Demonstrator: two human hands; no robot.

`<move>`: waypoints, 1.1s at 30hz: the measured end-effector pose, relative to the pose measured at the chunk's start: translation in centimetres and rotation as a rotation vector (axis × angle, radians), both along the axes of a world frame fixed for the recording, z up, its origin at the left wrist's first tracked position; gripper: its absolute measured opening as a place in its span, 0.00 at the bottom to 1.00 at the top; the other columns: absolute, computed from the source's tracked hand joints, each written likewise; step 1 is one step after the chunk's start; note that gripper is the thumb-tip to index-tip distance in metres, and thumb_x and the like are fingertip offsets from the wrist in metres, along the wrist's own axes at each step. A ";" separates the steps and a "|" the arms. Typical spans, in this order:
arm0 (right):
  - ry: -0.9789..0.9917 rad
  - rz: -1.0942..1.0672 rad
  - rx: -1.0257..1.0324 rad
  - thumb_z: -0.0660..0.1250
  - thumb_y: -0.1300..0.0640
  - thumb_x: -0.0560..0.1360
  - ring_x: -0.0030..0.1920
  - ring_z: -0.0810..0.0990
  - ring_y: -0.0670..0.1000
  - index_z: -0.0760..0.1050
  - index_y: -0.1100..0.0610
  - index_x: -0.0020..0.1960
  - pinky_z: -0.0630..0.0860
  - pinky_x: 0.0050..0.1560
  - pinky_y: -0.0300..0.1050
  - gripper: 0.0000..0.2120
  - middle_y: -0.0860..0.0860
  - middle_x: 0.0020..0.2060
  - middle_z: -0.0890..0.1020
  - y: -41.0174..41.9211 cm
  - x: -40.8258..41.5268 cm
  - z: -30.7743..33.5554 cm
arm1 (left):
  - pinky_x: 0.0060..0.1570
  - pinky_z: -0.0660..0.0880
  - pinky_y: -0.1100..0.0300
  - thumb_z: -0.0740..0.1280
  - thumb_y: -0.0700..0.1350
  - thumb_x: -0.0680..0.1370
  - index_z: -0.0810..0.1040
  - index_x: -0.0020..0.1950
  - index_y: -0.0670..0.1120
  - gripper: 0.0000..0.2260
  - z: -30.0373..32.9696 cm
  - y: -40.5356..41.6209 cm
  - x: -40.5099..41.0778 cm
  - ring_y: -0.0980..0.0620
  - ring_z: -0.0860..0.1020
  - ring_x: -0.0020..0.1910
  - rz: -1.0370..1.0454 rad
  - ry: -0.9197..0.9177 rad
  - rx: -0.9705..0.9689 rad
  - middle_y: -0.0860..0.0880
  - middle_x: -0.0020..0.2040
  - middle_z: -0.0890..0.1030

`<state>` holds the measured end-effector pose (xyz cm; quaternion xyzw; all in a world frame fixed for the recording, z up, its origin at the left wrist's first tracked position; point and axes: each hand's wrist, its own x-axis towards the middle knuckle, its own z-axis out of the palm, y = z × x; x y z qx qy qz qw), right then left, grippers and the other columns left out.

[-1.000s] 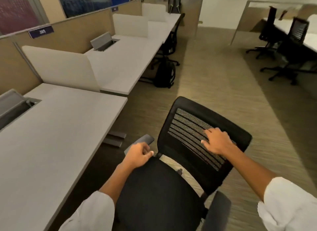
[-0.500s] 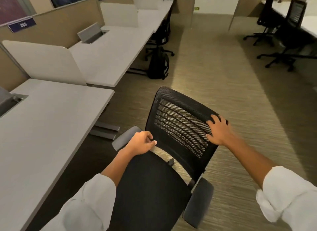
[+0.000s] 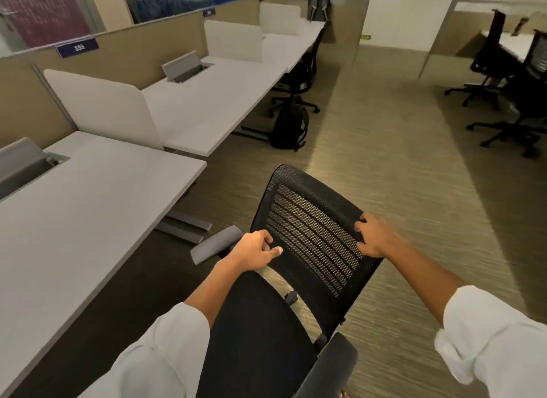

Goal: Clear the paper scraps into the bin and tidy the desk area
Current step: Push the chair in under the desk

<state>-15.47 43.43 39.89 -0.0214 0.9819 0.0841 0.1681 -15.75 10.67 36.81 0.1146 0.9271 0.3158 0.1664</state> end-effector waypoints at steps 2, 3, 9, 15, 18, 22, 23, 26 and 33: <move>0.017 0.100 -0.029 0.69 0.49 0.74 0.58 0.77 0.58 0.75 0.55 0.58 0.76 0.54 0.48 0.16 0.57 0.63 0.73 1.3 -1.8 0.6 | 0.51 0.76 0.54 0.69 0.57 0.77 0.76 0.60 0.44 0.19 -0.7 2.9 -0.7 0.49 0.81 0.50 0.065 0.003 0.014 0.46 0.50 0.83; 0.026 0.139 -0.025 0.71 0.50 0.72 0.55 0.78 0.57 0.75 0.54 0.54 0.77 0.52 0.47 0.14 0.56 0.58 0.74 1.5 -2.4 0.8 | 0.53 0.76 0.53 0.69 0.58 0.78 0.75 0.62 0.43 0.21 -0.9 4.1 -1.0 0.48 0.80 0.52 0.081 0.004 0.019 0.46 0.53 0.82; -0.069 0.330 0.071 0.77 0.51 0.66 0.53 0.80 0.58 0.77 0.58 0.55 0.75 0.41 0.47 0.20 0.57 0.54 0.77 2.1 -4.9 1.4 | 0.75 0.58 0.40 0.61 0.69 0.76 0.57 0.79 0.42 0.42 -2.8 13.6 -4.0 0.35 0.55 0.78 0.250 -0.079 -0.006 0.37 0.79 0.57; -0.285 0.350 0.009 0.80 0.52 0.62 0.42 0.80 0.52 0.79 0.57 0.47 0.76 0.35 0.43 0.18 0.52 0.41 0.81 4.3 -5.0 2.2 | 0.74 0.39 0.33 0.51 0.80 0.70 0.39 0.81 0.48 0.52 -3.6 20.6 -4.5 0.37 0.33 0.79 0.311 -0.135 -0.073 0.42 0.81 0.34; -0.413 0.355 -0.112 0.80 0.56 0.62 0.45 0.83 0.50 0.84 0.54 0.51 0.79 0.42 0.42 0.18 0.49 0.46 0.85 6.3 -4.9 2.2 | 0.74 0.40 0.33 0.50 0.81 0.67 0.35 0.80 0.49 0.55 -4.2 23.3 -3.5 0.38 0.33 0.79 0.318 -0.168 -0.048 0.42 0.80 0.33; -0.689 0.263 -0.368 0.73 0.68 0.68 0.49 0.83 0.49 0.84 0.57 0.55 0.78 0.47 0.39 0.17 0.52 0.48 0.86 9.4 -4.1 2.0 | 0.74 0.44 0.32 0.52 0.79 0.68 0.31 0.79 0.49 0.54 -4.5 26.6 -0.6 0.38 0.36 0.80 0.331 -0.206 0.028 0.41 0.80 0.33; -0.737 0.226 -0.426 0.71 0.70 0.69 0.48 0.83 0.50 0.84 0.61 0.56 0.79 0.48 0.41 0.16 0.55 0.49 0.86 10.1 -3.8 1.9 | 0.75 0.45 0.32 0.53 0.79 0.69 0.31 0.79 0.49 0.53 -4.7 27.3 0.5 0.38 0.37 0.80 0.332 -0.213 0.034 0.41 0.81 0.33; -0.638 0.331 -0.314 0.69 0.67 0.71 0.43 0.80 0.50 0.82 0.66 0.50 0.77 0.44 0.41 0.09 0.58 0.45 0.86 11.4 -3.5 1.7 | 0.74 0.50 0.32 0.57 0.75 0.70 0.33 0.80 0.47 0.53 -5.7 29.5 5.2 0.38 0.40 0.80 0.305 -0.226 0.018 0.41 0.81 0.37; -0.090 0.812 0.250 0.80 0.49 0.64 0.79 0.55 0.60 0.55 0.53 0.79 0.62 0.75 0.62 0.51 0.56 0.79 0.54 9.4 -3.3 0.6 | 0.75 0.58 0.37 0.66 0.69 0.69 0.35 0.80 0.49 0.55 -6.5 28.6 12.9 0.40 0.45 0.81 0.241 -0.273 0.010 0.43 0.82 0.42</move>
